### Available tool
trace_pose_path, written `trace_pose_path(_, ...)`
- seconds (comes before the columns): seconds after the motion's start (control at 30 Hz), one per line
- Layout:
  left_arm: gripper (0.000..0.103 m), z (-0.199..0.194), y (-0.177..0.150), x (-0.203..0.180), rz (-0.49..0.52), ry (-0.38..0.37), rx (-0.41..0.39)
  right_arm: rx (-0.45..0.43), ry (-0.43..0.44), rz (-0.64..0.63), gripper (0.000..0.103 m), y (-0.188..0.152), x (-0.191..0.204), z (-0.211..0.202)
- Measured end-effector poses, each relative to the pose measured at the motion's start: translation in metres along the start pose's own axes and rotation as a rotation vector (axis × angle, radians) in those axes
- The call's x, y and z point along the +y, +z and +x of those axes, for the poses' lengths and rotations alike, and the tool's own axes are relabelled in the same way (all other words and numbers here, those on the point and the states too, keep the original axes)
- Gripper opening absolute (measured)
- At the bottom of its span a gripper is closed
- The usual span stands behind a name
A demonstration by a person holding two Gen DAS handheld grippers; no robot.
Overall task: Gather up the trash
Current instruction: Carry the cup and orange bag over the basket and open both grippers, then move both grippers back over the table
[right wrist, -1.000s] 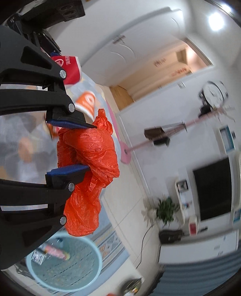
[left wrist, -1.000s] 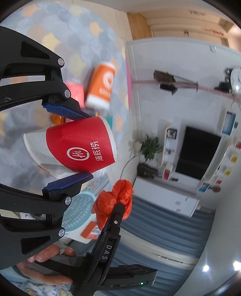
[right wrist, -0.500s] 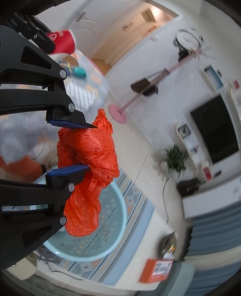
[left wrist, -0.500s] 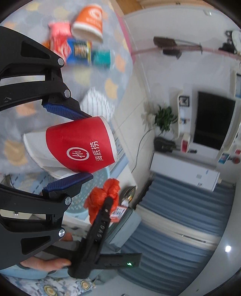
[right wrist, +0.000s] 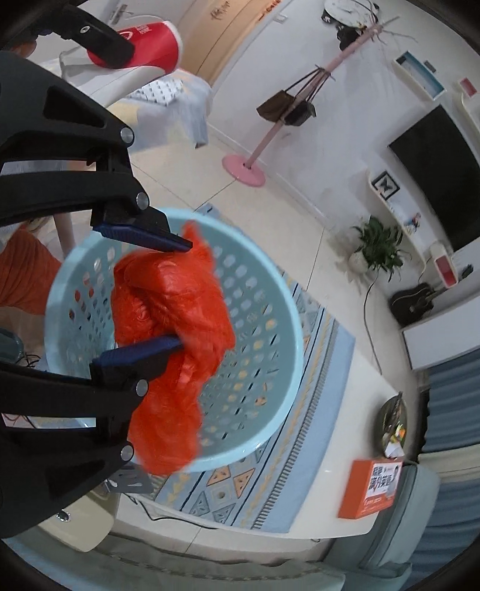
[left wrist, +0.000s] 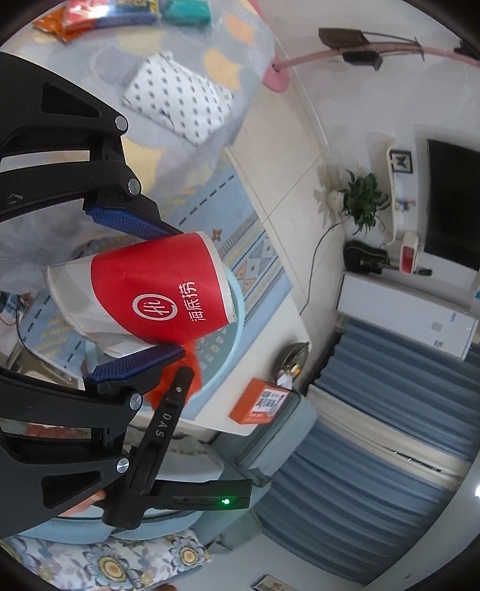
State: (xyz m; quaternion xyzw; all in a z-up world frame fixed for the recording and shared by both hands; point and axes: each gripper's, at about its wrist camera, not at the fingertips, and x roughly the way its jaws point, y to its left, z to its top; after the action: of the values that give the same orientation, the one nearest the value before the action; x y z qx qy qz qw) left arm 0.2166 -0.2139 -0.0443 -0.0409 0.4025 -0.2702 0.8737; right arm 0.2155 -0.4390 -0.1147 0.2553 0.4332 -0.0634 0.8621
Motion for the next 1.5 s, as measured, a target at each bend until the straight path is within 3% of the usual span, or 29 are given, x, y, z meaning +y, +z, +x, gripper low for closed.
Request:
trace_pose_path(0.13, 0.055, 0.015, 0.004, -0.008, 0.009, -0.010, 0.020, -0.007, -0.012, 0.007, 0.057, 0.001, -0.009, -0.004)
trace_pose_path(0.33, 0.056, 0.037, 0.009, -0.021, 0.016, -0.038, 0.038, -0.042, -0.014, 0.043, 0.058, 0.003, -0.026, -0.023)
trace_pose_path(0.4, 0.071, 0.046, 0.013, -0.021, 0.011, -0.031, 0.045, -0.047, -0.002, 0.064, 0.058, 0.004, -0.032, -0.027)
trace_pose_path(0.43, 0.072, 0.050, 0.014, -0.020, 0.006, -0.028, 0.045, -0.054, -0.002, 0.068, 0.058, 0.003, -0.034, -0.031)
trace_pose_path(0.67, 0.073, 0.058, 0.006, -0.012, -0.016, -0.045, 0.084, -0.074, 0.005, 0.036, 0.058, 0.003, -0.026, -0.045)
trace_pose_path(1.03, 0.073, -0.024, -0.020, 0.023, -0.058, -0.010, -0.029, -0.105, 0.104, -0.135, 0.058, -0.006, 0.055, -0.071)
trace_pose_path(1.5, 0.073, -0.161, -0.050, 0.104, -0.150, 0.199, -0.241, -0.122, 0.219, -0.355, 0.066, -0.047, 0.176, -0.077)
